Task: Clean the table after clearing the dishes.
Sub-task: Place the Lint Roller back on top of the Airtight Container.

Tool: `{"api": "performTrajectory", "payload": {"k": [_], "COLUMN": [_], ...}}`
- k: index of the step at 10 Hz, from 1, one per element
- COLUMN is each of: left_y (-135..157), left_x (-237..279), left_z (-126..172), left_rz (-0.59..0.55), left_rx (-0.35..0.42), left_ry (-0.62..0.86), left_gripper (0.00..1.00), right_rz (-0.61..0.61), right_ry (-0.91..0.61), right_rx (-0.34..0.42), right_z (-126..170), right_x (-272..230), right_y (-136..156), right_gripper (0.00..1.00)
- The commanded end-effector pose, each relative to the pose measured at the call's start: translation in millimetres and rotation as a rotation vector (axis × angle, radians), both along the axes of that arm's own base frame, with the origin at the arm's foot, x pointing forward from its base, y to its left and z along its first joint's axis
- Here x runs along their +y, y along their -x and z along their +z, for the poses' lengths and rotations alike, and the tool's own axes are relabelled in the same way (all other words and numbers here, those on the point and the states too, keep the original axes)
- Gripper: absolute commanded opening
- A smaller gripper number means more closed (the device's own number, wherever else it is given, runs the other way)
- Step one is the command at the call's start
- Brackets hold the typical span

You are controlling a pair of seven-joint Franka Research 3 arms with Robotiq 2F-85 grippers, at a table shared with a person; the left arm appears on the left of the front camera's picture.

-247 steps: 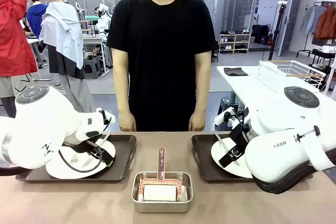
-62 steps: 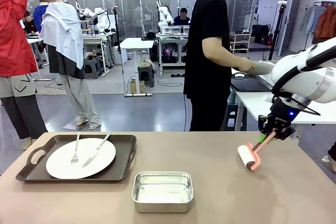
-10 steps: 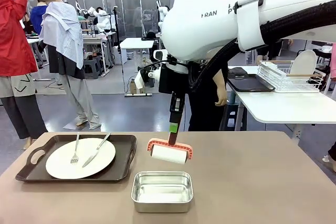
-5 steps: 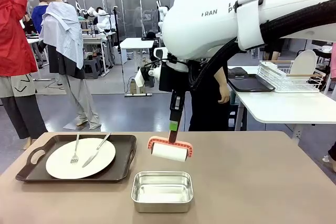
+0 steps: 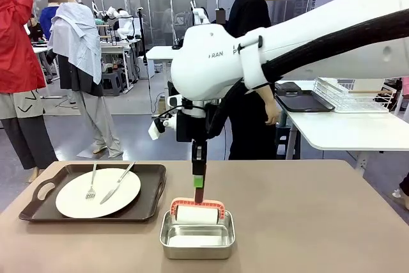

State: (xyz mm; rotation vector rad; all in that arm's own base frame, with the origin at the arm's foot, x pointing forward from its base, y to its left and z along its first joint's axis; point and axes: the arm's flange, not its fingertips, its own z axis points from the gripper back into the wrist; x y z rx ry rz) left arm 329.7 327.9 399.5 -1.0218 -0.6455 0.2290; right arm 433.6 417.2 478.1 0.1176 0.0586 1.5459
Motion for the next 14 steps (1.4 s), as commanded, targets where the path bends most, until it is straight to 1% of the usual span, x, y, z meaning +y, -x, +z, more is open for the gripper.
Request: {"api": "performTrajectory", "payload": {"k": [1,5,6,7,9,11,12,14], "left_y": [3.0,3.0,3.0,3.0,3.0,3.0,3.0,3.0], "left_x": [1.2,1.2,1.2,1.2,1.2,1.2,1.2,1.2], "left_z": [1.2,1.2,1.2,1.2,1.2,1.2,1.2,1.2], "left_rz": [0.004,0.004,0.004,0.004,0.004,0.004,0.004,0.004], "left_rx": [-0.007,-0.007,-0.007,-0.007,-0.007,-0.007,-0.007,-0.007], "left_ry": [0.007,0.007,0.007,0.007,0.007,0.007,0.007,0.007], "left_gripper": [1.0,1.0,1.0,1.0,1.0,1.0,1.0,1.0], "right_rz": [0.044,0.059,0.075,0.091,0.103,0.14,0.142,0.131], "right_ry": [0.035,0.038,0.029,0.056,0.054,0.048,0.051,0.047], "right_rx": [0.028,0.097,0.101,0.081,0.091,0.084,0.094,0.092], "right_z": [-0.4,-33.1,-41.3,-52.0,-68.6,-84.9,-89.5,-87.9], "right_x": [10.6,14.4,15.7,17.5,17.7,21.3,20.9,16.1], "right_y": [-10.7,-17.0,-16.8,-16.4,-17.4,-23.0,-25.5,-26.8], "right_gripper": [0.23,0.23,0.23,0.23,0.23,0.23,0.23,0.23]}}
